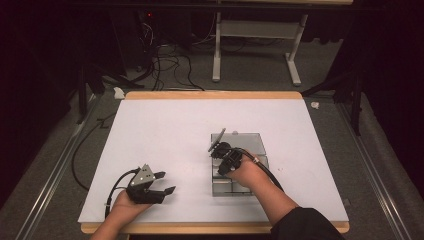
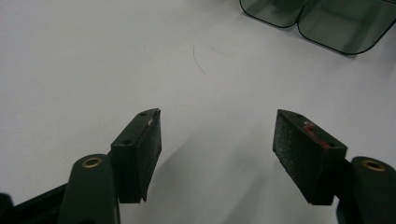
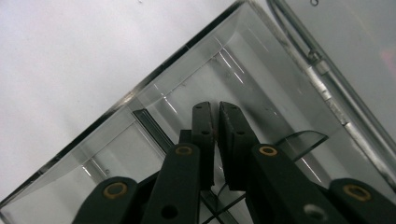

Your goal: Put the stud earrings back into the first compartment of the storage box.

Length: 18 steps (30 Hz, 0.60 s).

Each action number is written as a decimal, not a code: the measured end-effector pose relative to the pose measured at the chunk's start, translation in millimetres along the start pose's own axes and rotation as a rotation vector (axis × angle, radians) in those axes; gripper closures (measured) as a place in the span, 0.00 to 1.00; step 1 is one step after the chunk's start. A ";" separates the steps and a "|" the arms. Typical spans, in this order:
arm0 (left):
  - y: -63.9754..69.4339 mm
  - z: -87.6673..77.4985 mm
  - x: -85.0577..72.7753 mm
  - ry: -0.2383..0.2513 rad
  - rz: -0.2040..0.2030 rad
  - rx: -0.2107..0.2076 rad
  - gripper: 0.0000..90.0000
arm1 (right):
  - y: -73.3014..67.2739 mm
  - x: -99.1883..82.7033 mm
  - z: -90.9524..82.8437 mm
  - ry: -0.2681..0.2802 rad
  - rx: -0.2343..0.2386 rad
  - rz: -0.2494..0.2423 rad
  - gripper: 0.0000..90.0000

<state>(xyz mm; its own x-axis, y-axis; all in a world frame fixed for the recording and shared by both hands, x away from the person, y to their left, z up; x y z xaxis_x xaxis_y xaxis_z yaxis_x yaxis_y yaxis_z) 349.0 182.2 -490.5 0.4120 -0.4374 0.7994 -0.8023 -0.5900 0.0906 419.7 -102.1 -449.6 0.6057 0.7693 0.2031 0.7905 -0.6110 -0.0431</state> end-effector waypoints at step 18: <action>-0.1 -0.2 -0.1 0.004 0.000 -0.002 0.37 | 7.7 -20.0 -42.6 0.060 -0.030 0.031 0.88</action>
<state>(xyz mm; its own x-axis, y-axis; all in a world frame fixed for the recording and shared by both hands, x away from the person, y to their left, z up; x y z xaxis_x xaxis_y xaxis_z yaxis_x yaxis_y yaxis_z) 349.0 182.5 -490.5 0.4108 -0.4347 0.8014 -0.8031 -0.5887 0.0923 409.8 -130.1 -412.4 0.6229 0.7376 0.2605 0.7675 -0.6407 -0.0208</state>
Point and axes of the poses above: each handheld gripper's, and its own axes: z roughly forward along the jaws, x roughly out of its top, y roughly to its right, the point moved 1 cm from there along z, roughly forward along the jaws, and after that the axes turned 4 degrees about -z, right-handed, at the moved point
